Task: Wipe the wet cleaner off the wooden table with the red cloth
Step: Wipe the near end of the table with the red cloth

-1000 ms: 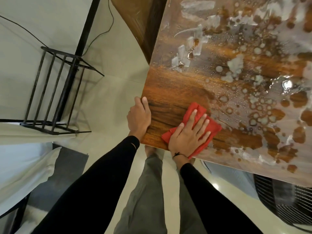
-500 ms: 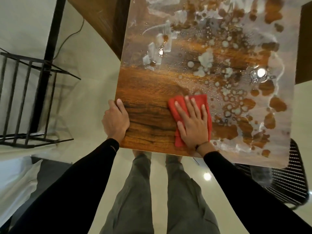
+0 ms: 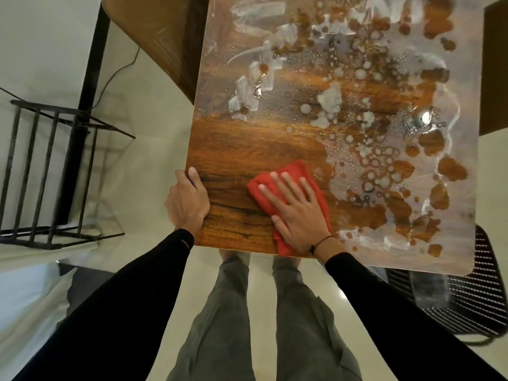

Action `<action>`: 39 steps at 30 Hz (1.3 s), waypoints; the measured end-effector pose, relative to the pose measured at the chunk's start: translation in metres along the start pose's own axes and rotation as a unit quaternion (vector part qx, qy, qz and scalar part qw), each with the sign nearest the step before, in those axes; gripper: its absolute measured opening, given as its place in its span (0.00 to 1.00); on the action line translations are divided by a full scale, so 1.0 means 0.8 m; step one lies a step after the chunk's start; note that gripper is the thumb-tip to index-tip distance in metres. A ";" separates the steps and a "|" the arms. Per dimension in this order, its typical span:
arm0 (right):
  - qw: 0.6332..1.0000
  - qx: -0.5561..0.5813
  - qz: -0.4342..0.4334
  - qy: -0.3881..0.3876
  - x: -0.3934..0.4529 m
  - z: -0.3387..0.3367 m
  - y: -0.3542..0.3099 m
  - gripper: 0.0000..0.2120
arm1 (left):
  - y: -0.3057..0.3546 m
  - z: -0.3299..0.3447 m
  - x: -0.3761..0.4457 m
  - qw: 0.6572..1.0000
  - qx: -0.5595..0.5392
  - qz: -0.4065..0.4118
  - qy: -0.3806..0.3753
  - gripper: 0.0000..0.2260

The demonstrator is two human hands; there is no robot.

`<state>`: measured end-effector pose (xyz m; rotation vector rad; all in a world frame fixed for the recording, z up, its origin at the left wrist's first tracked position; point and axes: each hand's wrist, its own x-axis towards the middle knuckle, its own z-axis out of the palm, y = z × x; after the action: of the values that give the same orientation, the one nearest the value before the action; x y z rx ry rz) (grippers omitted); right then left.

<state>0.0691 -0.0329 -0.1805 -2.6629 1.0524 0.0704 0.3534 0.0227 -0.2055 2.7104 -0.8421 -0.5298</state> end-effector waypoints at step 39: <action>0.987 0.008 0.152 0.052 -0.036 -0.021 0.069 0.37 | 0.064 0.029 -0.060 0.918 0.097 0.384 -0.033 0.28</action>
<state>0.0096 -0.0571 -0.1731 -2.4927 1.4790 -0.0165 0.2816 0.0070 -0.1958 2.2335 -1.9216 -0.3618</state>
